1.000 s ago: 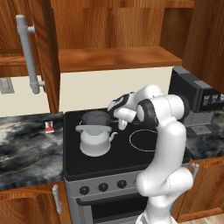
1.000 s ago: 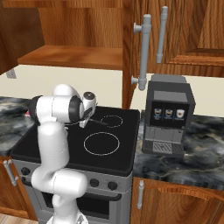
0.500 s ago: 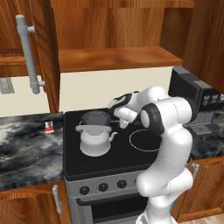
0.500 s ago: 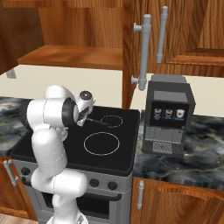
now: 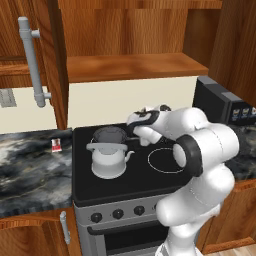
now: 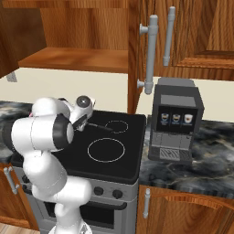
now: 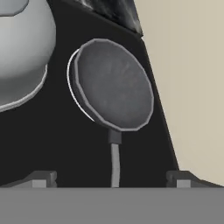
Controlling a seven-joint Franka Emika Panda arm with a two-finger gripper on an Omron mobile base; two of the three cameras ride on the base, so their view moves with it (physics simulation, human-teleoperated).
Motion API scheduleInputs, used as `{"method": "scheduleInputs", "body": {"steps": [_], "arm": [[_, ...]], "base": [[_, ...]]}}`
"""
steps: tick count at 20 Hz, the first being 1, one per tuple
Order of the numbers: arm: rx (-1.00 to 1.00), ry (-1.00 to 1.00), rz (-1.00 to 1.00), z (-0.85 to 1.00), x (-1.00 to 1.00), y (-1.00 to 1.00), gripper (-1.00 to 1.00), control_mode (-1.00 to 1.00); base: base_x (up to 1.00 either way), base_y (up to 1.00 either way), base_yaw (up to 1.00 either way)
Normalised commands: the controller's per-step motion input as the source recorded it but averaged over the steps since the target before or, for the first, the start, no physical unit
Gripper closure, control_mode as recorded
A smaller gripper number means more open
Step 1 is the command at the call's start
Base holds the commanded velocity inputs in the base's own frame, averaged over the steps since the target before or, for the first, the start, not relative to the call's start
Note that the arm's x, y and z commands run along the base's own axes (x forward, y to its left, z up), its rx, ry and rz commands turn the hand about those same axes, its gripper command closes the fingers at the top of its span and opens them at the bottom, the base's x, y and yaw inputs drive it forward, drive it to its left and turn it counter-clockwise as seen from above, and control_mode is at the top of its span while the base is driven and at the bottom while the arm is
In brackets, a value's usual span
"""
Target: Pick the pan from the cabinet and place it on the stove. Then turn on the stove burner for the pan.
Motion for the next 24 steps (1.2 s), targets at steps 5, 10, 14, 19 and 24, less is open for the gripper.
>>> {"method": "scheduleInputs", "body": {"steps": [5,10,14,19,24], "arm": [[0.00,-0.06,-0.01,0.62,-0.54,0.00,-1.00,-1.00],[0.00,-0.04,-0.03,0.74,-0.59,0.03,-1.00,-1.00],[0.00,-0.02,-0.05,0.82,-0.61,0.11,-1.00,-1.00],[0.00,-0.01,-0.08,0.83,-0.66,0.18,-1.00,-1.00],[0.09,-0.03,-0.18,0.52,-0.88,0.28,-1.00,-1.00]], "base": [[0.00,0.00,0.00],[0.00,0.00,0.00],[0.00,0.00,0.00],[0.00,0.00,0.00],[0.00,0.00,0.00]]}}
